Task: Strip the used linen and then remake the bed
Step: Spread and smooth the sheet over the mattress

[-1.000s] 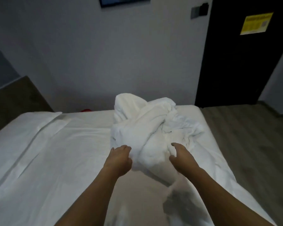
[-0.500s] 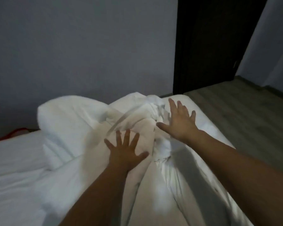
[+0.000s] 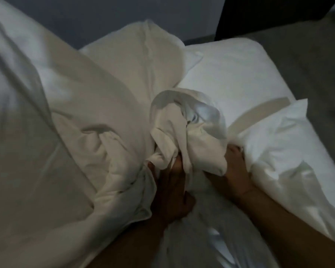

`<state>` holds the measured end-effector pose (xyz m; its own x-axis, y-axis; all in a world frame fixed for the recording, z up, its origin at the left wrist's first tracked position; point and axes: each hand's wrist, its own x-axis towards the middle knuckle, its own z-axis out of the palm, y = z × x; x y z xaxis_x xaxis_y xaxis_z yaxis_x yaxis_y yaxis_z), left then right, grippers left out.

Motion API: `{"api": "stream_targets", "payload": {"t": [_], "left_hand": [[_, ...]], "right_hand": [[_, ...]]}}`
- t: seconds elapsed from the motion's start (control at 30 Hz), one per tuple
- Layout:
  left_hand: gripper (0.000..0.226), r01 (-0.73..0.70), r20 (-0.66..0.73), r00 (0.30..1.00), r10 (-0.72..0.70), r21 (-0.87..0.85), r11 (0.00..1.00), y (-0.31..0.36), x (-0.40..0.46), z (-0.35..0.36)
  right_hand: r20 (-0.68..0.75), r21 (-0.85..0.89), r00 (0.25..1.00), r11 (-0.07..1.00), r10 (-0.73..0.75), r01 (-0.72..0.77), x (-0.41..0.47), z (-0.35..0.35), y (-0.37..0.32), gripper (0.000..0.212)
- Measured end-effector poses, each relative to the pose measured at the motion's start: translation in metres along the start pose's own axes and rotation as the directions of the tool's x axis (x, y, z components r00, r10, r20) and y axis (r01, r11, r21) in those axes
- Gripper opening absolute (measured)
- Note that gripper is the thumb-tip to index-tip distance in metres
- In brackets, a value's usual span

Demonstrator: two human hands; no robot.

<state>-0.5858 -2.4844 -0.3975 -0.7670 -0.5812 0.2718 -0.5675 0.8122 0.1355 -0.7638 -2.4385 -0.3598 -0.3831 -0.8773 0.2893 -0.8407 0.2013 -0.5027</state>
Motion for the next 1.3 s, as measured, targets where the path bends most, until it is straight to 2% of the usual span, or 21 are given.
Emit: {"api": "stream_targets", "payload": {"t": [0.03,0.13,0.2,0.23,0.3,0.33,0.37,0.4,0.47,0.6,0.73,0.87,1.0,1.13,1.2,1.3], "left_hand": [[0.084,-0.015,0.012,1.000,0.015,0.022,1.000,-0.002,0.005,0.004],[0.073,-0.033,-0.004,0.999,0.033,0.012,0.999,-0.004,0.019,0.012],[0.074,-0.016,-0.014,1.000,0.016,0.000,1.000,-0.006,0.026,0.013],[0.076,-0.014,-0.014,1.000,0.014,-0.009,1.000,-0.006,0.027,0.013],[0.079,-0.019,-0.007,1.000,0.019,0.004,1.000,-0.004,0.025,0.013],[0.080,-0.020,-0.003,1.000,0.020,0.010,1.000,-0.004,0.024,0.012],[0.081,-0.018,-0.008,1.000,0.019,0.015,1.000,-0.004,0.024,0.012],[0.081,-0.019,-0.013,1.000,0.019,0.032,0.999,-0.004,0.024,0.012],[0.079,-0.024,-0.003,1.000,0.025,0.053,0.998,-0.003,0.023,0.013],[0.057,0.065,-0.069,0.996,-0.060,0.071,0.995,0.008,0.028,0.014],[0.081,-0.042,-0.092,0.995,0.047,0.058,0.997,0.001,0.032,0.011],[0.075,-0.075,-0.077,0.994,0.084,0.108,0.991,0.003,0.028,-0.001],[0.067,-0.097,-0.104,0.987,0.121,0.210,0.973,0.012,-0.003,-0.025],[0.075,-0.061,0.069,0.997,0.043,0.290,0.955,0.026,-0.080,-0.091],[0.074,-0.025,0.180,0.983,-0.033,0.311,0.950,0.040,-0.125,-0.143],[0.074,0.075,0.396,0.900,-0.184,0.275,0.959,0.041,-0.188,-0.232]], "right_hand": [[-0.010,0.021,1.000,0.999,-0.026,0.026,0.008,0.004,0.010,0.042],[0.061,0.265,0.998,0.964,-0.019,0.002,0.015,0.016,0.019,0.053],[0.045,0.297,0.999,0.955,0.015,-0.028,0.015,0.025,0.028,0.058],[0.039,0.310,0.998,0.949,0.043,-0.053,0.018,0.024,0.033,0.054],[0.153,0.333,0.979,0.926,0.134,-0.178,0.025,0.020,0.029,0.015],[0.249,0.340,0.942,0.891,0.224,-0.302,0.030,0.019,0.025,0.012],[0.244,0.299,0.924,0.883,0.296,-0.362,0.035,0.014,0.020,0.023],[0.206,0.278,0.935,0.899,0.289,-0.339,0.034,0.012,0.021,0.033],[0.134,0.307,0.974,0.927,0.181,-0.215,0.027,0.014,0.025,0.045],[0.104,0.469,0.977,0.858,0.185,-0.212,0.025,0.011,0.022,0.026],[0.137,0.525,0.968,0.813,0.210,-0.251,0.022,0.005,0.019,0.035],[0.065,0.597,0.952,0.752,0.300,-0.278,0.000,-0.013,-0.006,0.009],[-0.031,0.769,0.921,0.598,0.387,-0.226,-0.066,-0.045,-0.047,0.018],[0.071,0.781,0.898,0.536,0.433,-0.321,-0.151,-0.096,-0.106,0.012],[0.218,0.735,0.884,0.525,0.415,-0.428,-0.192,-0.140,-0.145,0.014],[0.417,0.654,0.824,0.502,0.383,-0.565,-0.237,-0.236,-0.209,0.013]]}}
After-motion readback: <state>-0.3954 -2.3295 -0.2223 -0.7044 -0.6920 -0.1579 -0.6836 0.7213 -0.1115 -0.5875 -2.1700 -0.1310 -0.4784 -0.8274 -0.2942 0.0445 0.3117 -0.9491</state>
